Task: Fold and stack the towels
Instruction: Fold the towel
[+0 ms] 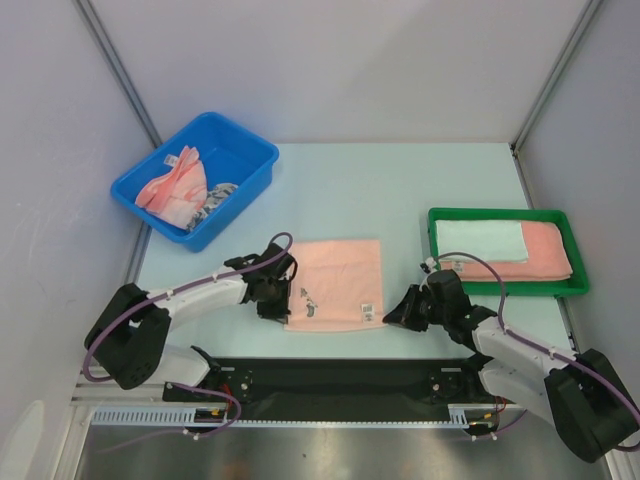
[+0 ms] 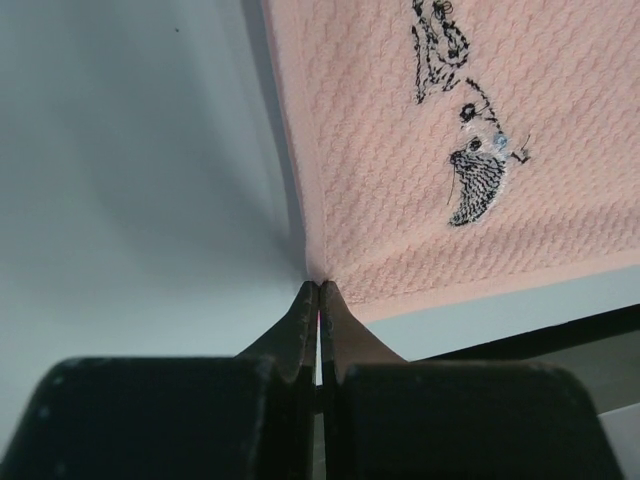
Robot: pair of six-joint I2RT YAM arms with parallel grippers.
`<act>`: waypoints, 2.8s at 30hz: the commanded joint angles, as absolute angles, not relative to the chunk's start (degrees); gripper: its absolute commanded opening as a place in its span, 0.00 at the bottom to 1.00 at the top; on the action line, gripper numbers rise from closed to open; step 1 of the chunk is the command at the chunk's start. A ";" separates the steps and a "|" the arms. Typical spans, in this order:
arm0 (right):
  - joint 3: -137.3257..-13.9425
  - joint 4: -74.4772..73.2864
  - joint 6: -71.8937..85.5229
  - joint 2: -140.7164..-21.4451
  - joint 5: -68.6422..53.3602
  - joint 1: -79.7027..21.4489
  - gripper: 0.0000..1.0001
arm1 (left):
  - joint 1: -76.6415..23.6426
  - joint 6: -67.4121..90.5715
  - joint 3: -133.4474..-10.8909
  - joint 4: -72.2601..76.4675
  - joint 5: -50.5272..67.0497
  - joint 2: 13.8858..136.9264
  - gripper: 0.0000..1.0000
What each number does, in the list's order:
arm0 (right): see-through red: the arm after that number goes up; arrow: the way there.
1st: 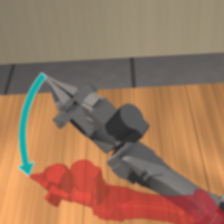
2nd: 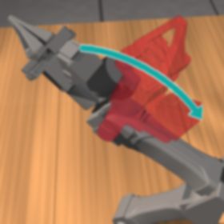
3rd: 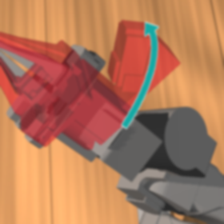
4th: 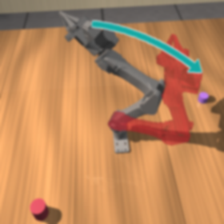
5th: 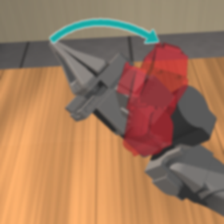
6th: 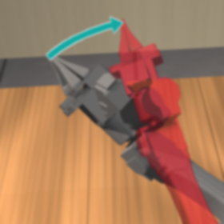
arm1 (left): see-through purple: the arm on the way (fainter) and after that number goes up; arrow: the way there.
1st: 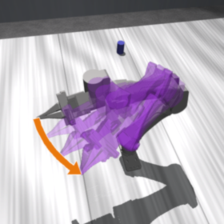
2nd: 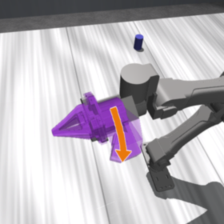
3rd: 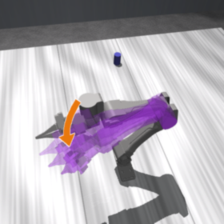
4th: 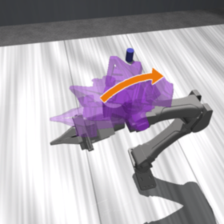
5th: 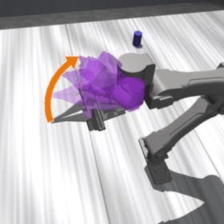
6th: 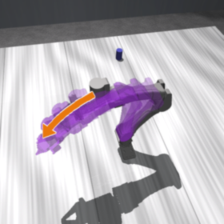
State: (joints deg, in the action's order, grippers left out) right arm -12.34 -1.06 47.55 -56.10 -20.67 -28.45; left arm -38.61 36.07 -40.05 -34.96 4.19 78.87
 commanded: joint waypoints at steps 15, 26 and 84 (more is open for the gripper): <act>-18.17 -10.78 42.28 -51.95 -14.77 -28.39 0.27 | -38.32 34.63 -44.10 -38.40 0.80 78.67 0.33; -39.53 -9.40 31.40 -68.53 -10.99 -27.86 0.33 | -27.34 22.87 -61.69 -37.63 1.67 86.99 0.41; -75.05 -18.89 -13.71 -112.93 -38.93 -13.71 0.54 | -17.05 -10.72 -82.79 -35.86 18.89 114.96 0.42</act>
State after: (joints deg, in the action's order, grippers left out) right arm -70.87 -15.75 -8.01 -111.04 -35.64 -14.22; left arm -17.76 -5.74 -80.38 -35.22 15.81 114.28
